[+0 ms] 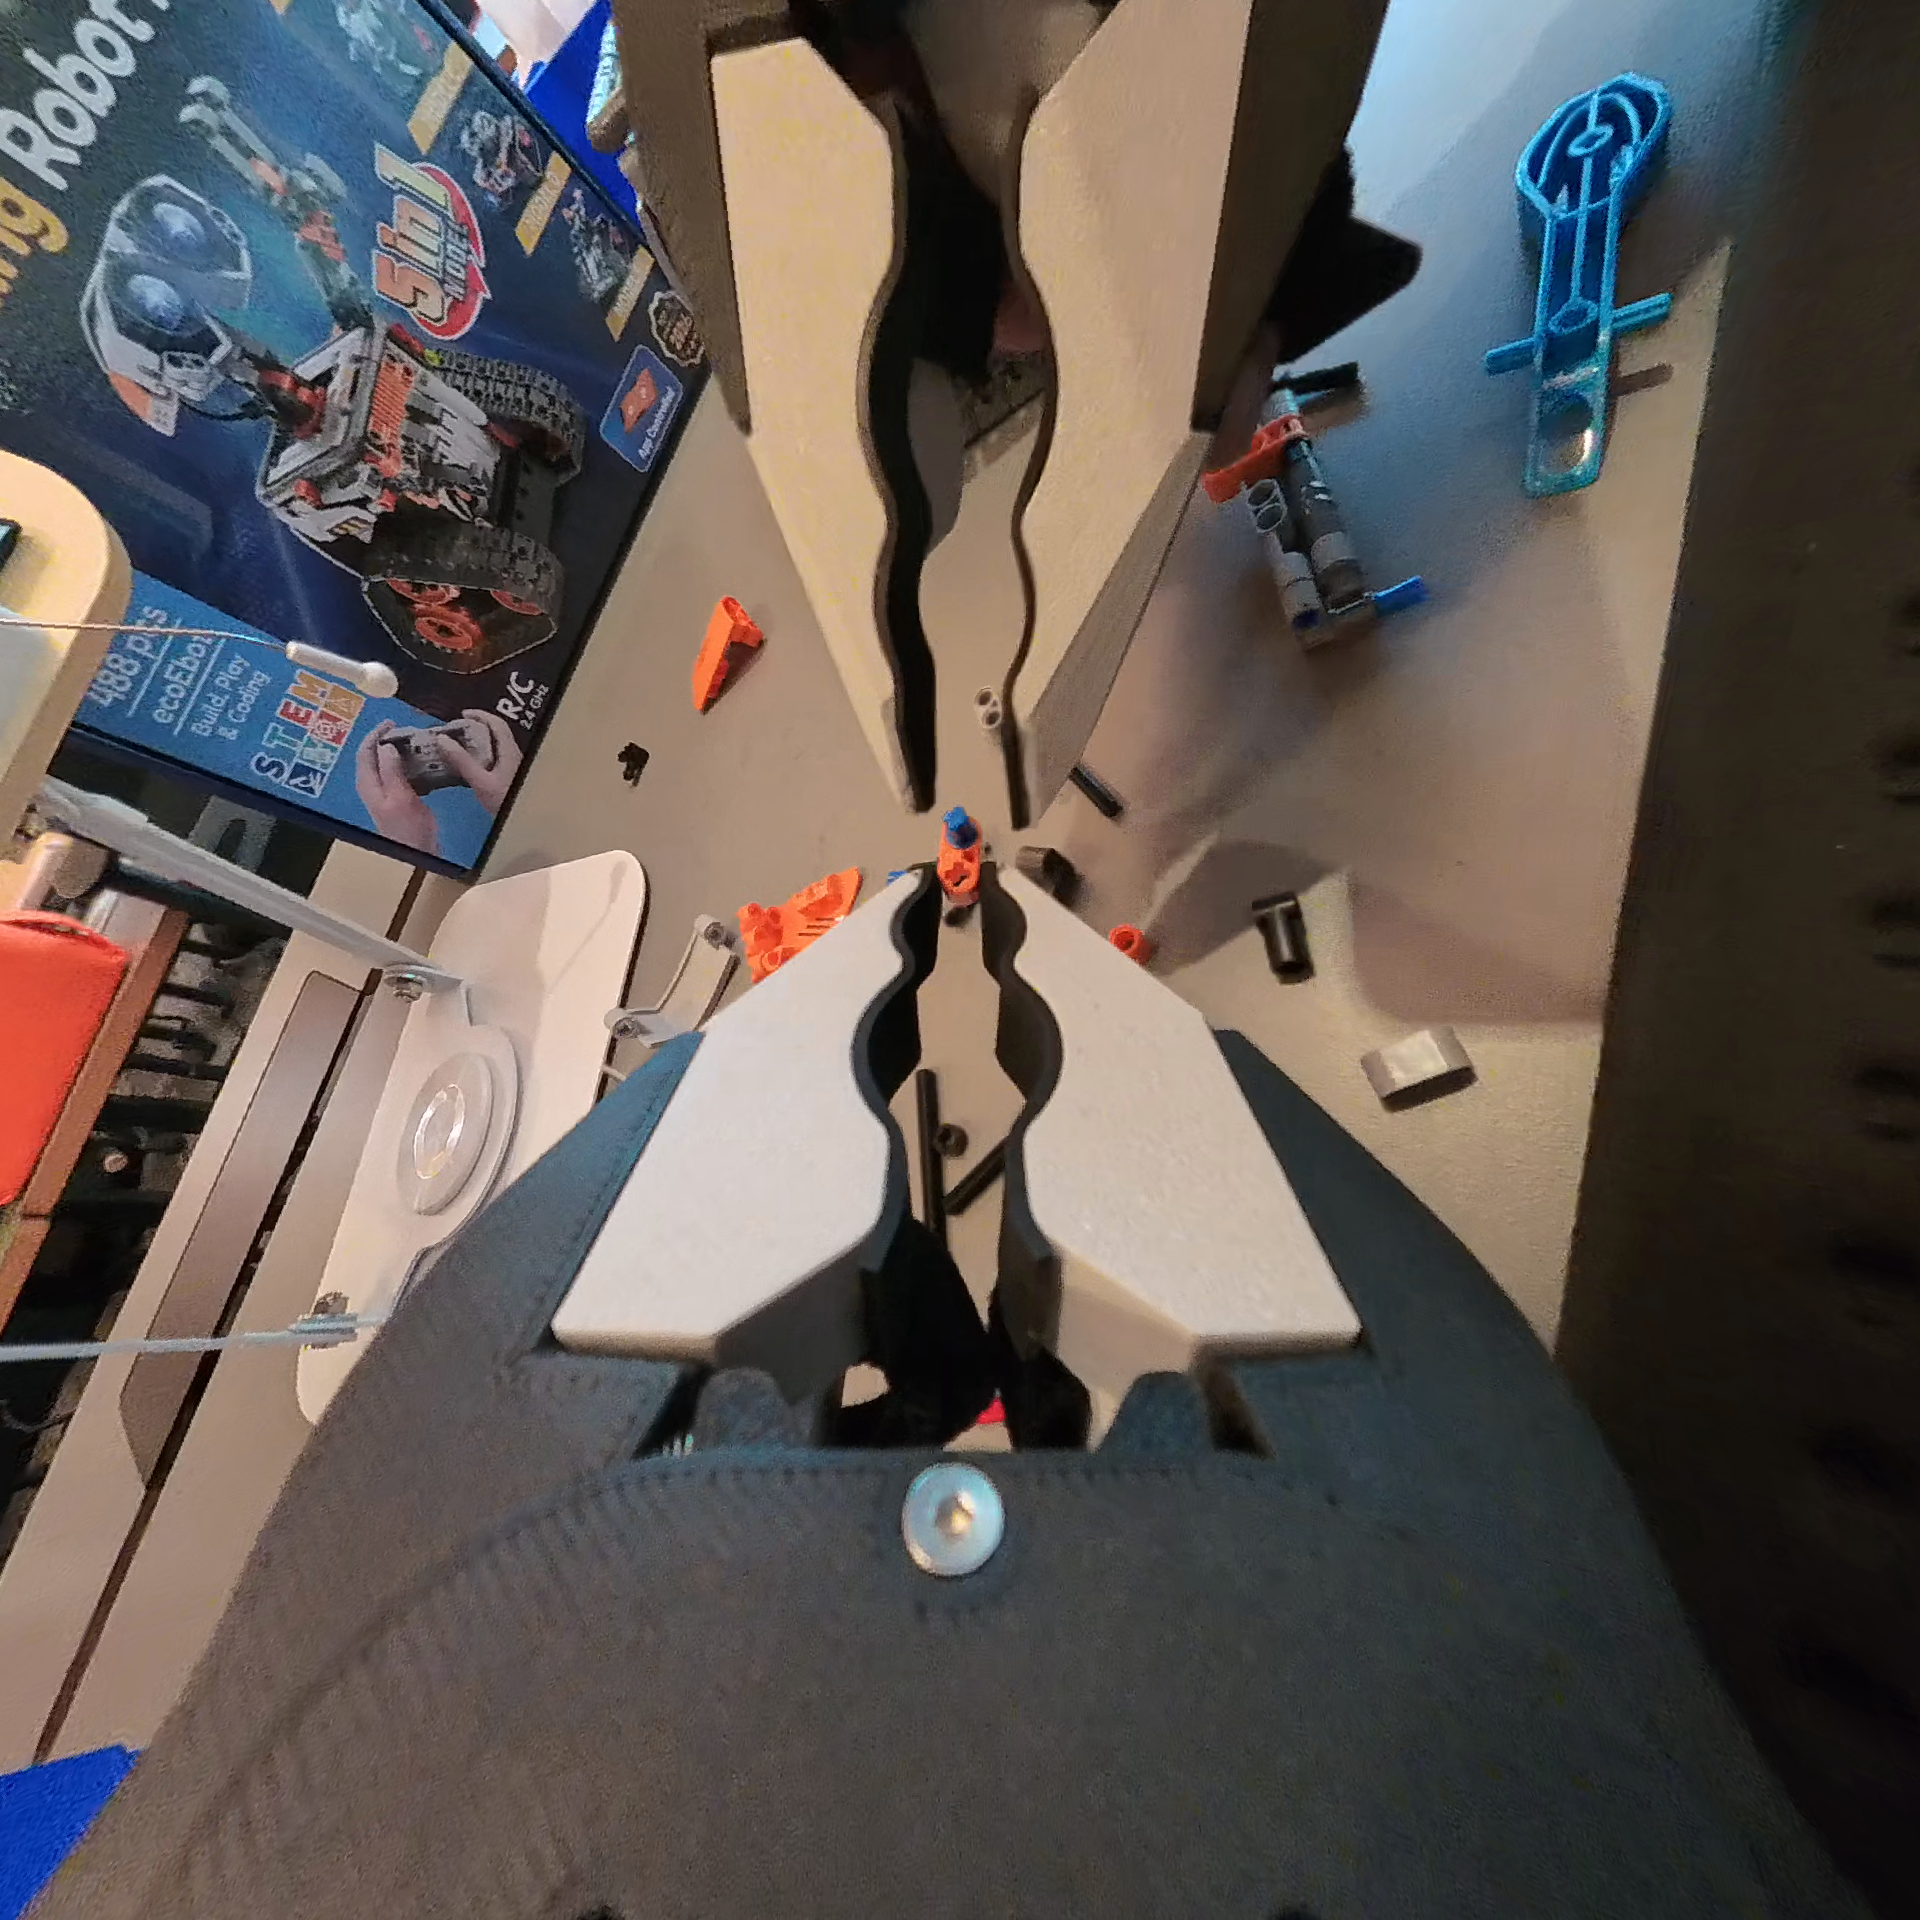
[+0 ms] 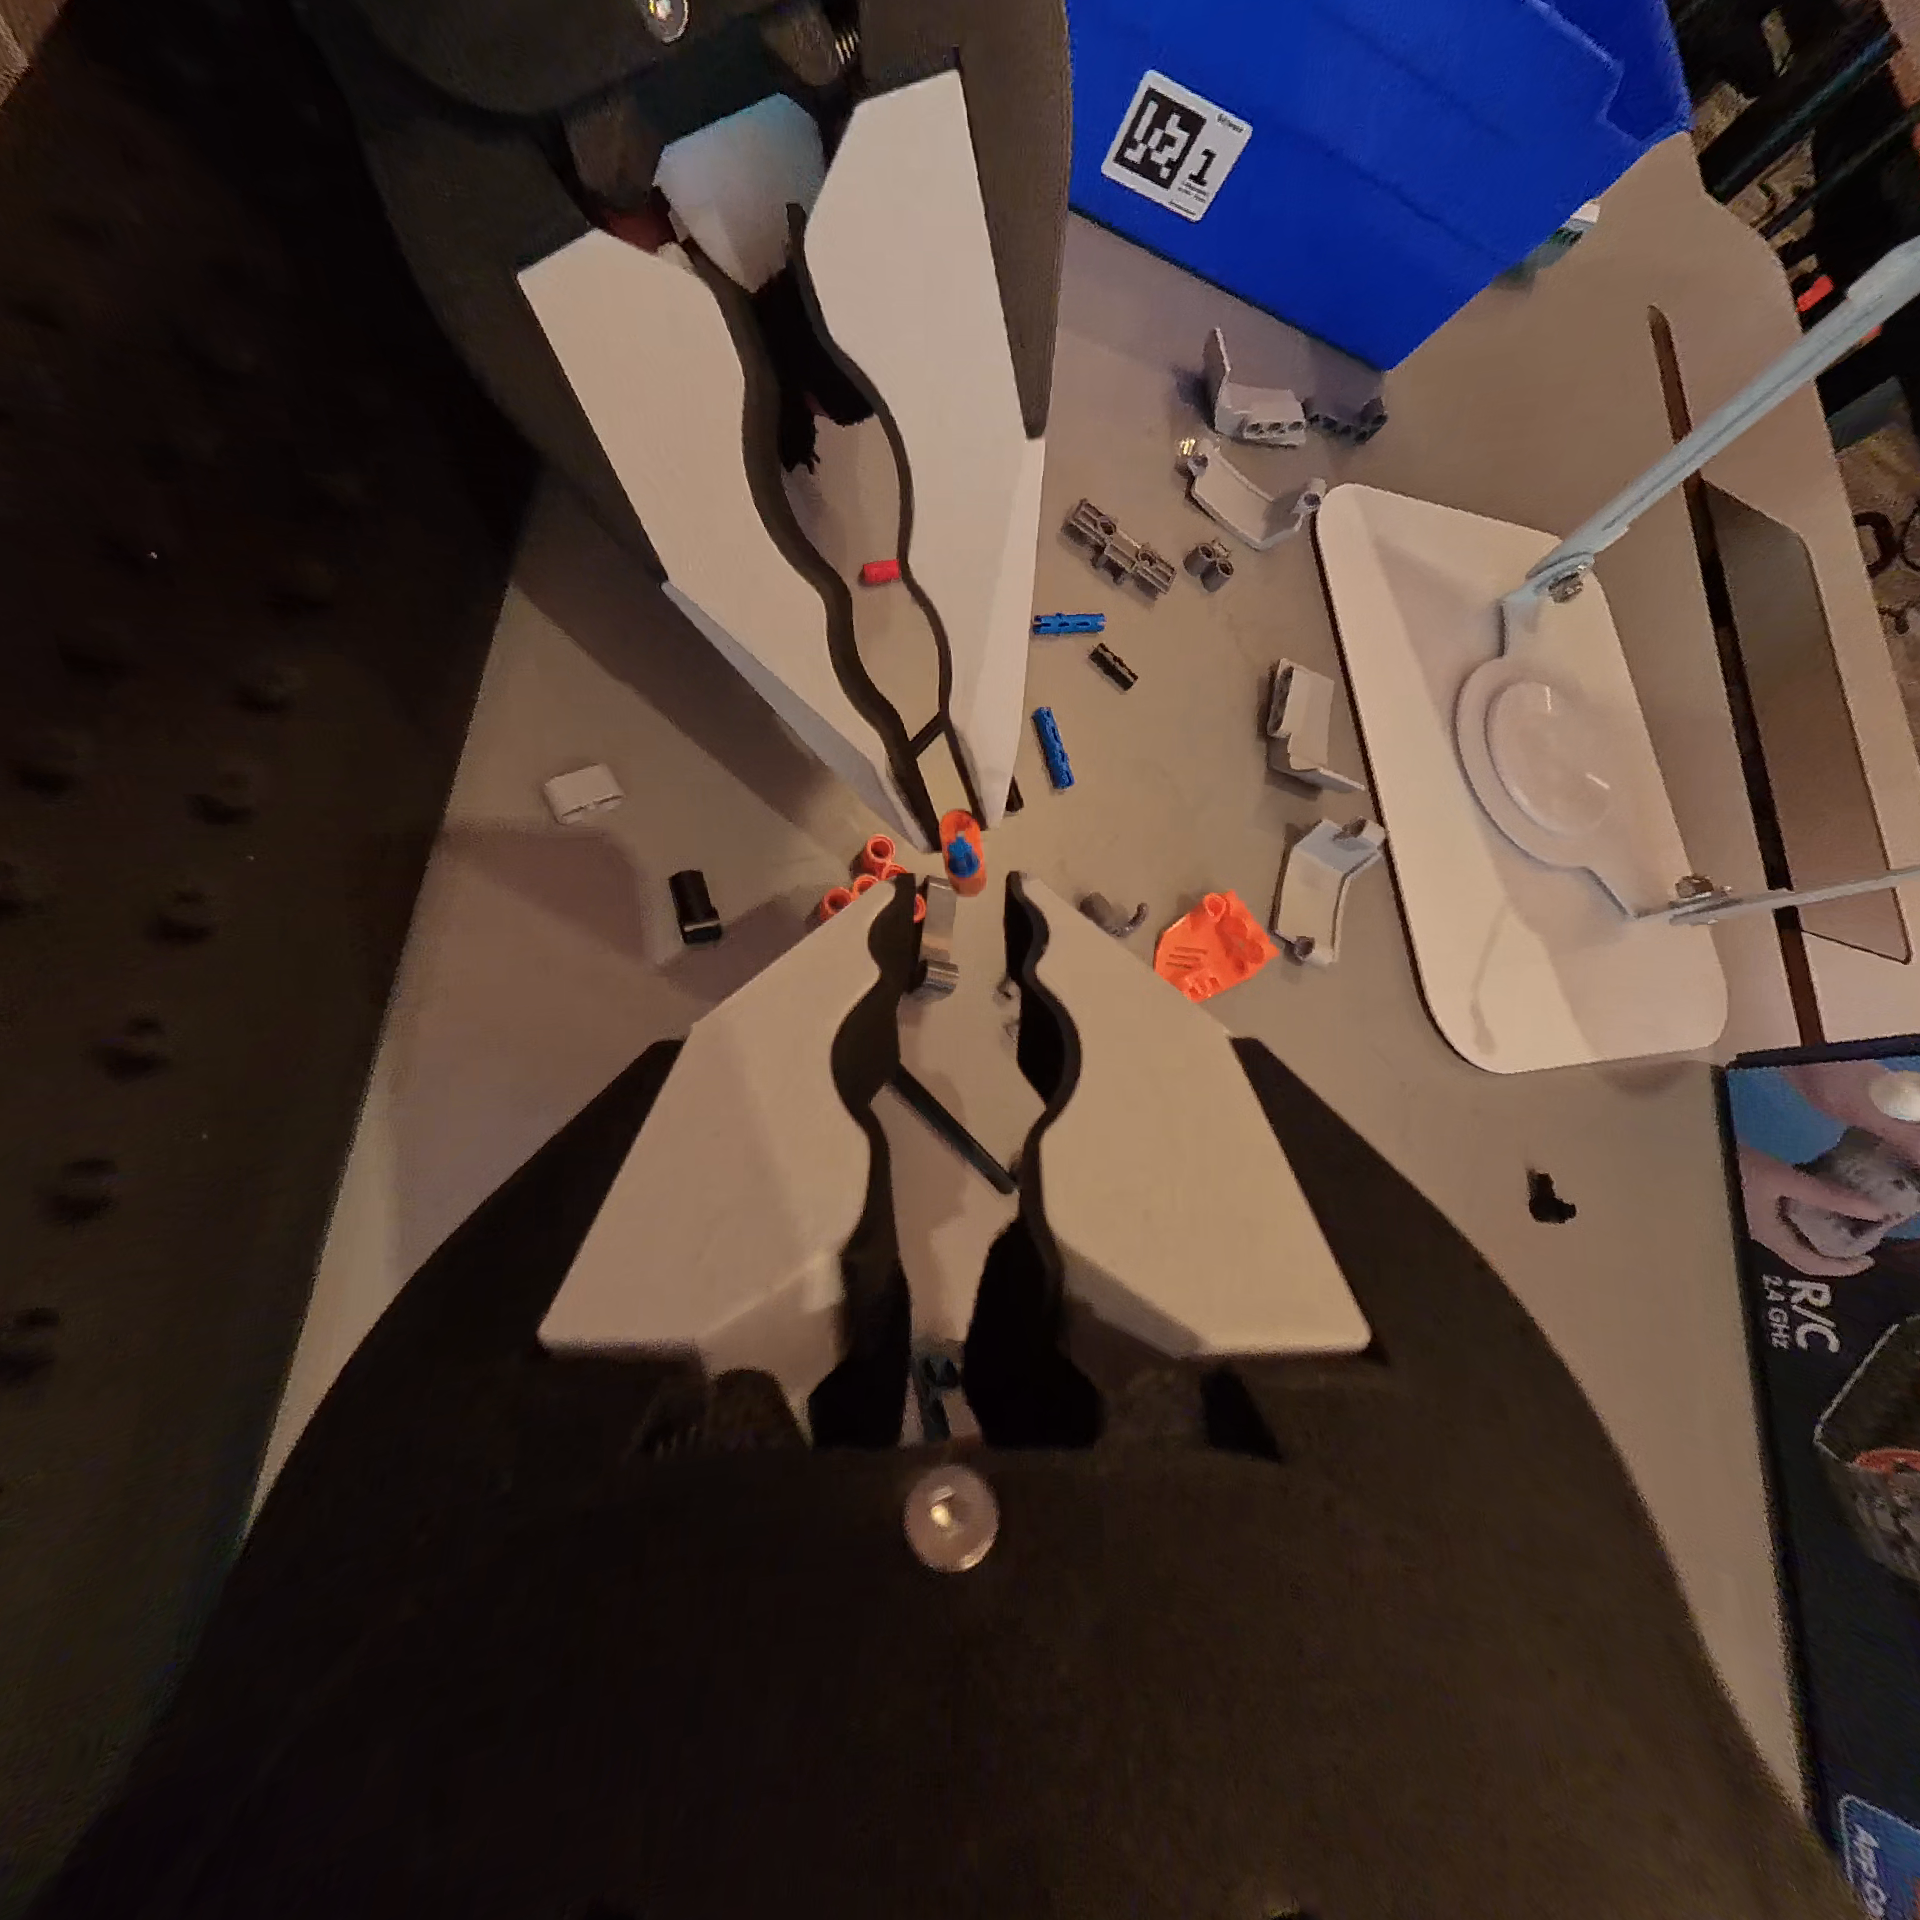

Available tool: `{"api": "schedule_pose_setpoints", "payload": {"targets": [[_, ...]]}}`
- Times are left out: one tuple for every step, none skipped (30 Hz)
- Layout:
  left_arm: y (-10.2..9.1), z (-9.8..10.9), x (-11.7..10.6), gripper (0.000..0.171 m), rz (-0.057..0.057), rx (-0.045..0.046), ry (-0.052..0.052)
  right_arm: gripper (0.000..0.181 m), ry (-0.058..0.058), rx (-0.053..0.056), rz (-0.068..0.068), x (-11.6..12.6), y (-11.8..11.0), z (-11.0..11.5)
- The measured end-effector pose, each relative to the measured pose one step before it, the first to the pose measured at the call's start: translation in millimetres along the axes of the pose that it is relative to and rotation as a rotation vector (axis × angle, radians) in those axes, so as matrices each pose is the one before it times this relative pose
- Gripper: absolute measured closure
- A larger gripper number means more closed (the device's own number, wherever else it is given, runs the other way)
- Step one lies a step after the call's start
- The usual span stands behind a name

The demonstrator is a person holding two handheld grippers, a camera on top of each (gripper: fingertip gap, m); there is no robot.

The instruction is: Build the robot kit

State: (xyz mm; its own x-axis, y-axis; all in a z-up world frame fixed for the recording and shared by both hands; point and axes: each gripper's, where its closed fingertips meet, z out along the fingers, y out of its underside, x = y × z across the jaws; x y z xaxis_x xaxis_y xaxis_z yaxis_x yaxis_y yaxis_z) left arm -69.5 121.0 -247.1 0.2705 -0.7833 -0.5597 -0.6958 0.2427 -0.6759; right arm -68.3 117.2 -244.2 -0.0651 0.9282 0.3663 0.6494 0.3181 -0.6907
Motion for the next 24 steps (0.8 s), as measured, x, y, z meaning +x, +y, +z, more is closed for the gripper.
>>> {"api": "schedule_pose_setpoints", "payload": {"targets": [[0.39, 0.29, 0.02, 0.166, 0.005, -0.00766, -0.002, 0.169, 0.0008, -0.0037, -0.0075, -0.53, -0.04, 1.6], [-0.27, 0.32, 0.68, 0.166, 0.0047, -0.00398, 0.0013, 0.17, 0.0109, -0.0047, -0.0166, 0.37, 0.27, 1.54], [-1.32, 0.13, 0.92, 0.166, 0.0025, 0.00207, 0.0029, 0.173, 0.0087, -0.0061, -0.0172, -0.09, 0.59, 1.45], [-1.12, 0.06, 1.05, 0.166, 0.0014, 0.00104, 0.005, 0.176, 0.0035, -0.0068, -0.0147, -0.67, 0.64, 0.95], [0.48, 0.39, 0.23, 0.166, 0.0033, -0.0066, -0.0001, 0.176, 0.0079, -0.0033, -0.014, 0.28, 0.12, 0.48], [0.26, 0.21, -0.56, 0.166, 0.0043, -0.00197, -0.0036, 0.176, 0.0058, -0.0001, -0.0092, 0.48, 0.1, 0.18], [0.27, -0.04, 0.09, 0.166, -0.003, -0.00043, 0.0033, 0.177, -0.0002, 0.0028, -0.0014, -0.04, -0.13, 0.17], [0.12, -0.24, -0.1, 0.166, -0.0072, 0.00178, 0.0041, 0.176, 0.0024, 0.0069, -0.0004, 0.39, -0.57, -0.24], [-0.38, -0.56, -0.97, 0.166, -0.0072, 0.00461, -0.0011, 0.176, 0.0084, 0.0088, -0.0027, 1.11, -1.05, -0.41], [-0.27, -0.62, -0.49, 0.166, -0.0087, 0.00147, 0.0051, 0.174, 0.006, 0.0051, -0.0034, 0.86, -0.74, -0.44], [0.07, -0.23, -0.14, 0.166, -0.008, -0.00001, 0.0059, 0.173, 0.0017, 0.0012, -0.0105, 0.06, -0.15, -0.32], [0.43, 0.09, -0.44, 0.166, -0.0016, -0.0018, -0.0009, 0.176, 0.0029, -0.0018, -0.0173, -0.33, -0.15, -0.23], [0.1, -0.07, 0.37, 0.166, 0.0019, -0.00106, 0.0019, 0.176, 0.0054, -0.0037, -0.0151, -0.39, -0.4, -0.23], [0.12, -0.01, 0.6, 0.166, 0.0004, -0.00303, 0.0032, 0.176, 0.0026, -0.006, -0.008, -0.6, -0.19, 0.23], [0.4, 0.02, 0.51, 0.166, 0.0088, -0.00295, -0.001, 0.176, -0.0005, -0.0089, -0.0052, -0.57, 0.59, 0.66], [1.0, 0.56, 0.48, 0.166, 0.0072, -0.00569, -0.0018, 0.177, 0.0022, -0.0051, -0.0108, -0.16, 0.46, 0.68], [0.58, 0.24, -0.29, 0.166, 0.0035, -0.00383, -0.003, 0.177, 0.0044, 0.0012, -0.005, 0.35, -0.21, 0.27], [-0.04, -0.33, -0.67, 0.166, -0.0003, 0.00014, -0.0022, 0.177, 0.0012, 0.0081, 0.0124, 0.88, -0.93, -0.29], [-0.79, -0.65, -0.85, 0.166, -0.0071, 0.00546, 0.0002, 0.177, -0.0011, 0.0153, 0.0187, 0.98, -1.89, -1.17], [-1.05, -0.71, -0.61, 0.166, -0.0121, 0.00795, 0.004, 0.176, -0.0031, 0.0178, 0.014, 0.56, -2.38, -1.66], [-1.16, -0.72, -0.28, 0.166, -0.0092, 0.00783, 0.0044, 0.177, -0.0062, 0.0087, 0.0072, -0.35, -1.34, -1.16], [-0.62, -0.42, 0.46, 0.166, -0.002, 0.00385, 0.005, 0.177, -0.0037, -0.0004, -0.0013, -0.55, -0.21, -0.35], [0.15, 0.0, 0.08, 0.166, 0.0021, 0.00027, -0.0022, 0.177, -0.0012, 0.0005, -0.0008, -0.19, 0.0, 0.23], [0.62, 0.09, 0.33, 0.166, 0.0038, -0.00344, -0.0003, 0.177, -0.0054, 0.003, 0.0074, -0.54, 0.19, 0.62]]}}
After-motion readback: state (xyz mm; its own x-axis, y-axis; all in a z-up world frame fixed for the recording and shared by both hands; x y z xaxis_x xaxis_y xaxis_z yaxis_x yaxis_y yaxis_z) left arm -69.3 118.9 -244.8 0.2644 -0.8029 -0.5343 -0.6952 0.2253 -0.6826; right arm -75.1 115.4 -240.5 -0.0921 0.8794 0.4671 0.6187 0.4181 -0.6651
